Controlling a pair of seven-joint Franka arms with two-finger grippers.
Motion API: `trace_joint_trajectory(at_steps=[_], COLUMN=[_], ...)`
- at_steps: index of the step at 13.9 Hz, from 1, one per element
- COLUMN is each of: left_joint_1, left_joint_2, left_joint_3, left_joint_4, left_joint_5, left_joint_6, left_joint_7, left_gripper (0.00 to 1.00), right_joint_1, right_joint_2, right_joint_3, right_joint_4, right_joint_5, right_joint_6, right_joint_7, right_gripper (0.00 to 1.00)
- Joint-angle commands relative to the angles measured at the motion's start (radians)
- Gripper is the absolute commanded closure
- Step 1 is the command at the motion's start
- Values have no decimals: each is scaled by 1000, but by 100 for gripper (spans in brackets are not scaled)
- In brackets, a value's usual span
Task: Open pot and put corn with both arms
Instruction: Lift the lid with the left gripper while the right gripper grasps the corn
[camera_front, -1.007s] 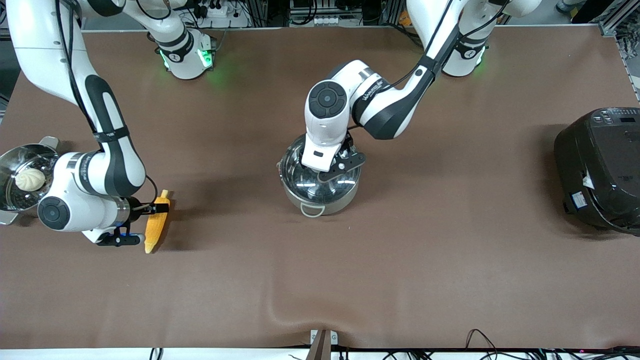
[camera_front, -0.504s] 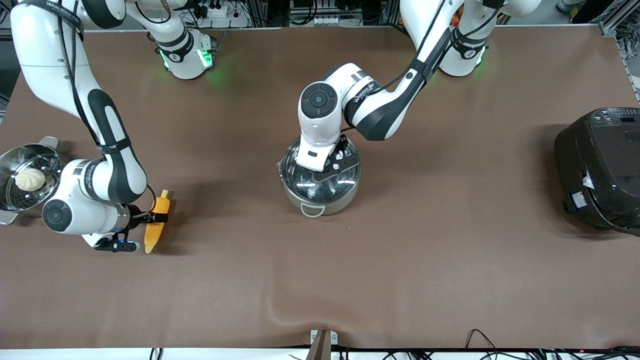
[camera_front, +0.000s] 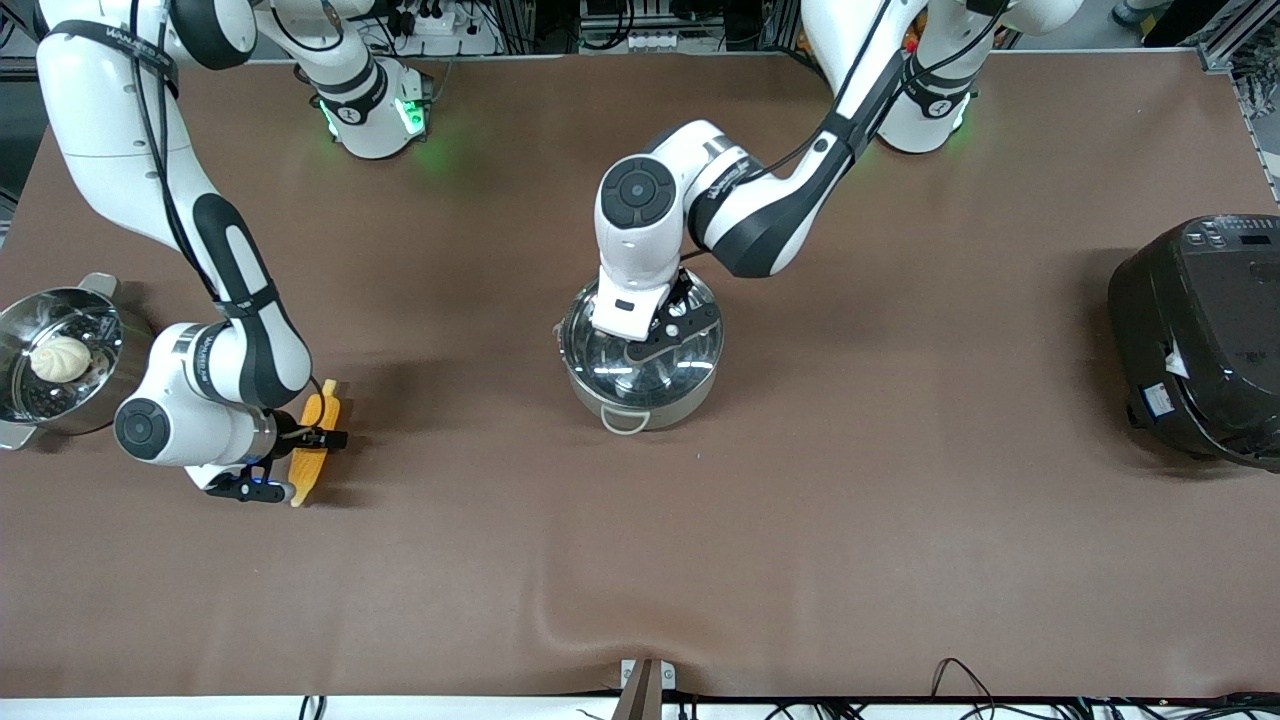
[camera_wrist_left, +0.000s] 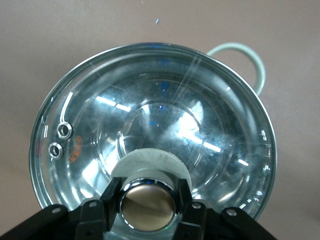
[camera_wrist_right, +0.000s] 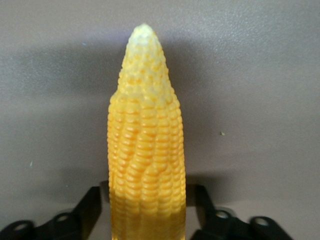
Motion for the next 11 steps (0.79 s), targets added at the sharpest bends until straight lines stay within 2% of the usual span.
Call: trace_joint_trajectory(at_steps=[1, 3, 6, 8, 11], left_joint_1=[33, 94, 223, 329, 479], left_joint_2=[-154, -227, -305, -357, -415], left_joint_3=[5, 5, 4, 0, 0], left_joint_4=[-12, -15, -26, -88, -199], left_joint_5=[27, 27, 21, 21, 22], left_joint_6=[-145, -220, -346, -363, -331], left_joint_7=[8, 81, 312, 438, 691], left_gripper=[100, 100, 100, 100, 100], right_joint_1=[-5, -1, 10, 80, 207], right_joint_2=[-10, -24, -82, -143, -198], right_joint_3=[6, 8, 14, 17, 25], right_joint_4=[-16, -16, -8, 4, 81], right_joint_5=[-2, -2, -2, -4, 1], right_joint_6=[11, -4, -117, -220, -380], right_joint_7=[-18, -19, -87, -98, -110], right_gripper=[91, 93, 93, 95, 100])
